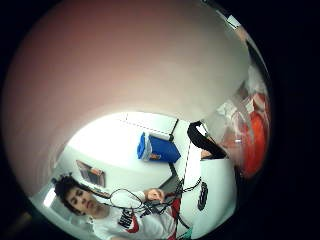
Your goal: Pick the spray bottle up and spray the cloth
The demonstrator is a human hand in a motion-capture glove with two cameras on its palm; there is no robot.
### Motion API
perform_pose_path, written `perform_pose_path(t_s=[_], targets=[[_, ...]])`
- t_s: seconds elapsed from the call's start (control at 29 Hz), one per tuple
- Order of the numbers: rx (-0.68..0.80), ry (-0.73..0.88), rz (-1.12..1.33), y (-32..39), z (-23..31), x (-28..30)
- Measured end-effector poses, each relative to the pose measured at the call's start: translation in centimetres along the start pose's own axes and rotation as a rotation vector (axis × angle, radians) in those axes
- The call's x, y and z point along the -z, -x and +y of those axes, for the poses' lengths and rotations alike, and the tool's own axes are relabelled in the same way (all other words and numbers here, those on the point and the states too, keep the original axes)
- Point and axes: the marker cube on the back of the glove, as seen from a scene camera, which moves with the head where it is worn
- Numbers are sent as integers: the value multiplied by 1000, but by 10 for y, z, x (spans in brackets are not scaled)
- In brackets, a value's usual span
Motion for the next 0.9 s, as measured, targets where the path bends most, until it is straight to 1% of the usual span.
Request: perform_pose_path(t_s=[0.24, 0.48, 0.62, 0.73, 0.9], targets=[[0, -10, -42, -9, 0, -23], [-43, -49, -93, -29, 1, -21], [-57, -29, -90, -29, 2, -22], [-46, -5, -87, -30, 6, -26], [-4, -41, -126, -29, 8, -11]])
